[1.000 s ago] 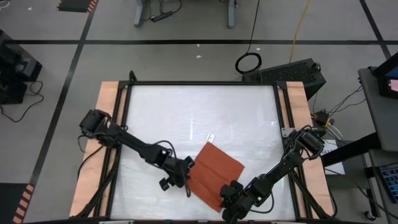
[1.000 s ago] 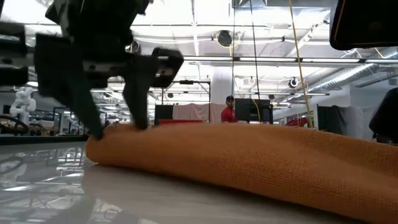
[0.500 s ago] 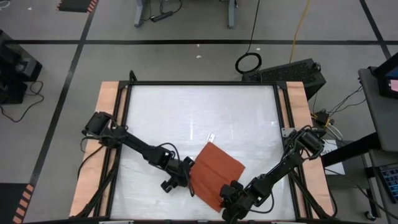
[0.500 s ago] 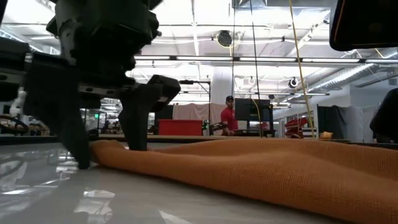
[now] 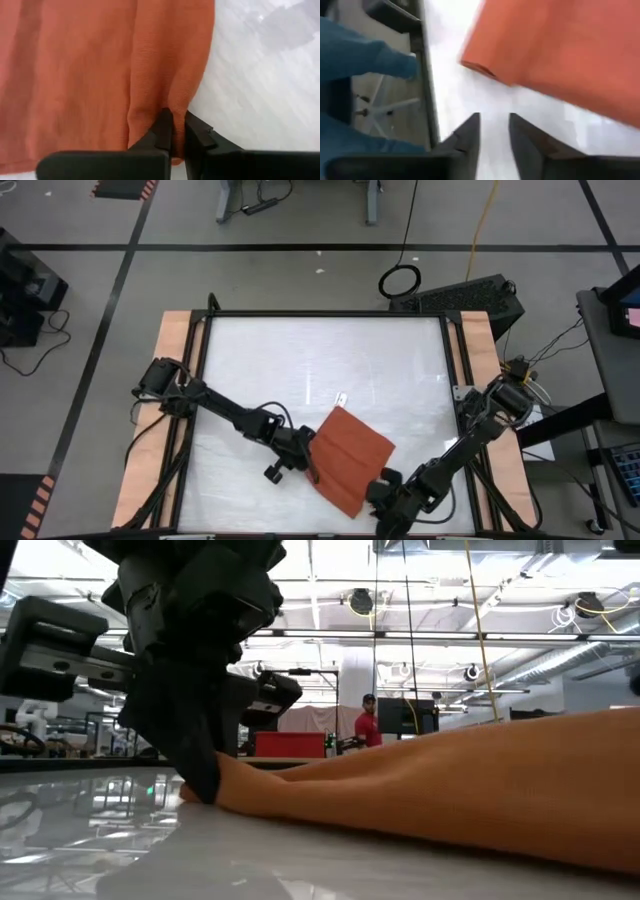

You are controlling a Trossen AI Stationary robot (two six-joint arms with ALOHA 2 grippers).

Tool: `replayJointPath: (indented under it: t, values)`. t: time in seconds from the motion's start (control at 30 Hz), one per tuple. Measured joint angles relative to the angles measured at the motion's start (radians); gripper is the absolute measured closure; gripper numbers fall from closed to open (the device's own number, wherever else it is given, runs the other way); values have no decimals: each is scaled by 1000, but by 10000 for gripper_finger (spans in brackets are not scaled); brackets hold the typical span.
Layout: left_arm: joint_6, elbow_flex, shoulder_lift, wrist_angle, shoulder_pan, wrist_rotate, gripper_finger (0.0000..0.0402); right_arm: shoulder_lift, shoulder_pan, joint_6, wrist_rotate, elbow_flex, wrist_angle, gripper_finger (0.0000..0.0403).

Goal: Roll towel
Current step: Roll the orange towel

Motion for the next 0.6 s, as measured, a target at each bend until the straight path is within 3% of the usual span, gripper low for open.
replayJointPath:
  t: [0.2, 0.47, 0.6]
  values:
    - [-205, 0, 0, -17, 26, 10, 383, -41, 8, 229, 123, 0, -313, 241]
    - [-443, 0, -1, -66, 108, 21, 383, -66, 0, 270, 278, 2, -383, 249]
    - [-527, 0, -2, -118, 162, 22, 383, -66, -21, 273, 293, 3, -433, 261]
